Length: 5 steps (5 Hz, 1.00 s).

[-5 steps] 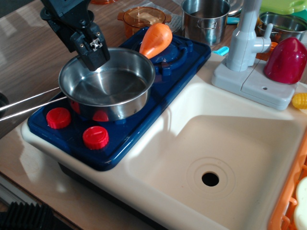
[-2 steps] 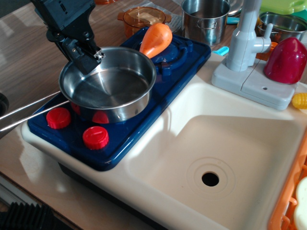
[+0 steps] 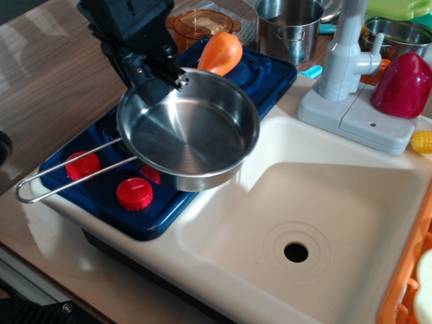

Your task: Put pan from stove to sink

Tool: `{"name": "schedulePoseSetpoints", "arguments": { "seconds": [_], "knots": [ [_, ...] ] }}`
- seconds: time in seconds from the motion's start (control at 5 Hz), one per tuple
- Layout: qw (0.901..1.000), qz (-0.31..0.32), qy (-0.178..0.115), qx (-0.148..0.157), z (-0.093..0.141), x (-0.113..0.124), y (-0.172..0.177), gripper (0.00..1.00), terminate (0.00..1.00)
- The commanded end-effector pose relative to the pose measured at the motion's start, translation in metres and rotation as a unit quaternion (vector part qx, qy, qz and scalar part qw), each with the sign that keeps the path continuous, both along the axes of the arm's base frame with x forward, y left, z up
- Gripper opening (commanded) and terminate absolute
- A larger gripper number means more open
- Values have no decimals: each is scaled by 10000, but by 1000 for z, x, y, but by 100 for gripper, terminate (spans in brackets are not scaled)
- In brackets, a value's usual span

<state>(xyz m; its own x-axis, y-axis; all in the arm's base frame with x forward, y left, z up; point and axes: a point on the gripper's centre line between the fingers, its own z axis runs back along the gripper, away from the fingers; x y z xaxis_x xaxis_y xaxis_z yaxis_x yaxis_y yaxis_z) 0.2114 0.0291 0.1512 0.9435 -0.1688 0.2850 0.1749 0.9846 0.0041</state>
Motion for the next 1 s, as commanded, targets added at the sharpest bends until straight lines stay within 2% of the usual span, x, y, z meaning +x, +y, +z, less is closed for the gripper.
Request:
{"name": "schedulePoseSetpoints", "arguments": {
  "seconds": [0.0,0.2,0.4,0.6,0.8],
  "knots": [
    [9990,202,-259,315,22,16,-31,0,0],
    [9987,451,-176,169,23,23,-56,0,0],
    [9977,627,-252,102,16,24,-73,0,0],
    [9970,680,-346,146,12,23,-83,100,0],
    [9961,743,-460,85,12,23,-93,100,0]
  ]
}}
